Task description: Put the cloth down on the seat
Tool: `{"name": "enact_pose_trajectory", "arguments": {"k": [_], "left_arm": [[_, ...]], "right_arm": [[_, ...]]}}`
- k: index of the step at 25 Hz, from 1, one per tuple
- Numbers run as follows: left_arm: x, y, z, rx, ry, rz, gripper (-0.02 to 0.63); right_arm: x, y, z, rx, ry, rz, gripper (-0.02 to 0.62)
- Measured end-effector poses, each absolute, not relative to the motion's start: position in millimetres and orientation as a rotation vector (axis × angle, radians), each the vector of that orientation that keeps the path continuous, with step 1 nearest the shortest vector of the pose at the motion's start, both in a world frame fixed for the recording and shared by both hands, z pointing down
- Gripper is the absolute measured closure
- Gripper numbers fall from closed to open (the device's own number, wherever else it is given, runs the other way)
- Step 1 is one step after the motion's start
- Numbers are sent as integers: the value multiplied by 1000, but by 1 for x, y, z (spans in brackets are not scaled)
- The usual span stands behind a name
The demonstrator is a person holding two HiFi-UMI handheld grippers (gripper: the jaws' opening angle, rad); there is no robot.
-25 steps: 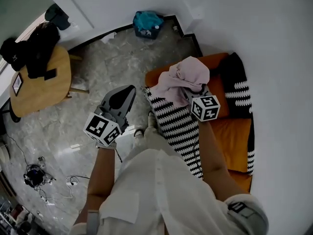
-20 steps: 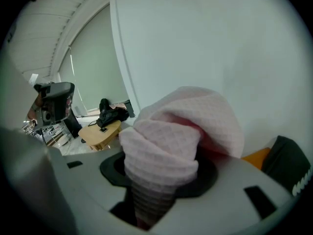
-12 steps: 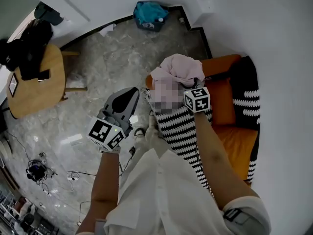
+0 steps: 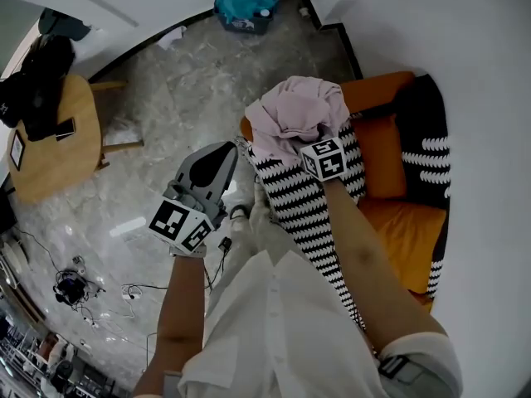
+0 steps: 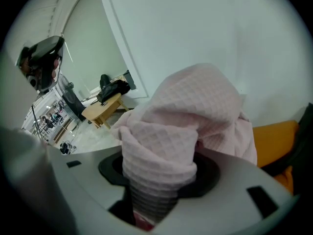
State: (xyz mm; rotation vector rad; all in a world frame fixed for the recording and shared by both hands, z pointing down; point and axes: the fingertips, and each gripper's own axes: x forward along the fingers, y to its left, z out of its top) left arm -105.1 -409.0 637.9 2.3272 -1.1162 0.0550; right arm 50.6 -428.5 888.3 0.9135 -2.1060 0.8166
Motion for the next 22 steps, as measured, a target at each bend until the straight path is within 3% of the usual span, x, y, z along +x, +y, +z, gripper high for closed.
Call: {"name": "enact_pose_trajectory", "arguments": {"k": [22], "left_arm": [[-119, -391, 585, 2389, -1139, -5, 581]], "right_arm": [[92, -414, 818, 1039, -1955, 727, 245]]}}
